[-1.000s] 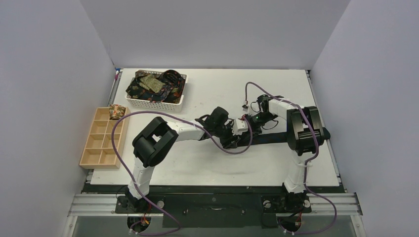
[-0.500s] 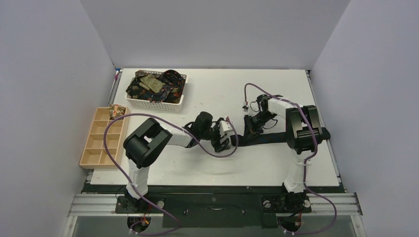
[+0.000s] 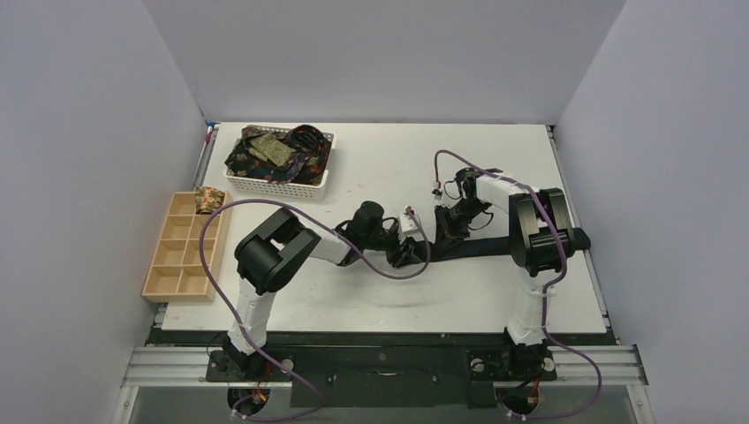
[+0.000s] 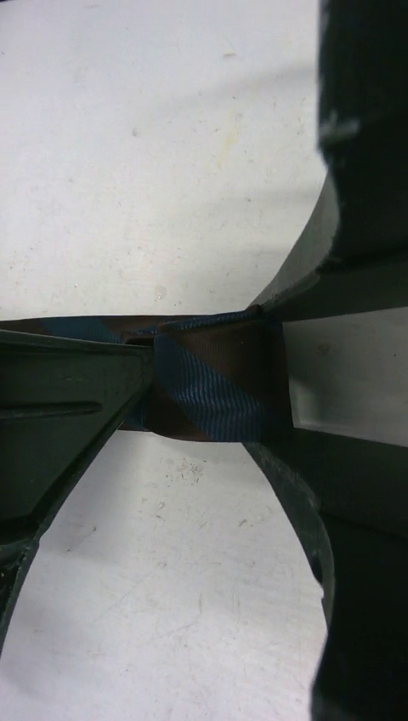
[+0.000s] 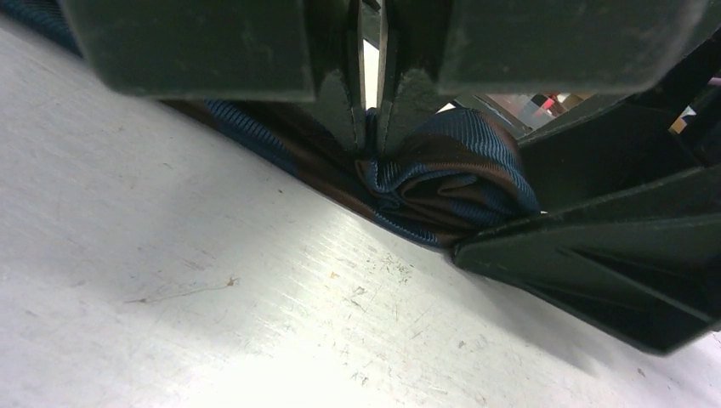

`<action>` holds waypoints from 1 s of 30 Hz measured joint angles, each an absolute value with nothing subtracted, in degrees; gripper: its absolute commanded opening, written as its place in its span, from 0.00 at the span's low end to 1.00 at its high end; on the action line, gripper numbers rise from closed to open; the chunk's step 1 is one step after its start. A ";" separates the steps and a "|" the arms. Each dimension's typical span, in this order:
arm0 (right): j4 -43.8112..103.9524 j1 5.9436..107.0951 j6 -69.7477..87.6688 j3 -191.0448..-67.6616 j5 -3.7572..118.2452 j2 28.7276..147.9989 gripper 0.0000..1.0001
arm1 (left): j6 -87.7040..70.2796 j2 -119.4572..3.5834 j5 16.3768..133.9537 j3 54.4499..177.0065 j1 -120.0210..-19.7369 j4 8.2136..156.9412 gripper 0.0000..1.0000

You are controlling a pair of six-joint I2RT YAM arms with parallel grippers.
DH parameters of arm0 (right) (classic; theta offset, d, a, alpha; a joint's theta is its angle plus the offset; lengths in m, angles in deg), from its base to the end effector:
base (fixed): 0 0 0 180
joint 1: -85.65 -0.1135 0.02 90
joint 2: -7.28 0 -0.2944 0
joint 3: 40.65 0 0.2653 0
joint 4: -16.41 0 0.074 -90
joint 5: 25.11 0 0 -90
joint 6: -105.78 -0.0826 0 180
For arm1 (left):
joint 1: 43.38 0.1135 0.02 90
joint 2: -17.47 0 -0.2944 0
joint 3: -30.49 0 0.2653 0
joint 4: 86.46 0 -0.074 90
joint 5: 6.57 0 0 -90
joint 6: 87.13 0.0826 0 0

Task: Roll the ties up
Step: Roll the tie at the center of the board.

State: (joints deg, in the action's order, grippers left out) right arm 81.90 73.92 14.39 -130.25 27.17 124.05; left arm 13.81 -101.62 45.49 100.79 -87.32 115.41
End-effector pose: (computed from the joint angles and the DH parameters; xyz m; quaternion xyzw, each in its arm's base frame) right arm 0.3639 0.1272 0.1160 0.0778 -0.9429 -0.3185 0.0587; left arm 0.2974 -0.3571 0.1082 0.5223 0.6369 -0.4061 0.3956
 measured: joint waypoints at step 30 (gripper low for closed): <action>49.00 66.47 -7.67 -119.02 11.06 123.42 0.00 | 16.98 -90.19 42.00 93.58 -79.37 101.05 0.44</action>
State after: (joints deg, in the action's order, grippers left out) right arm 49.00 66.47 -7.67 -119.02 11.06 123.42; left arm 16.98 -90.19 42.00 93.58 -79.37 101.05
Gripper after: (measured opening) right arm 0.018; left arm 0.454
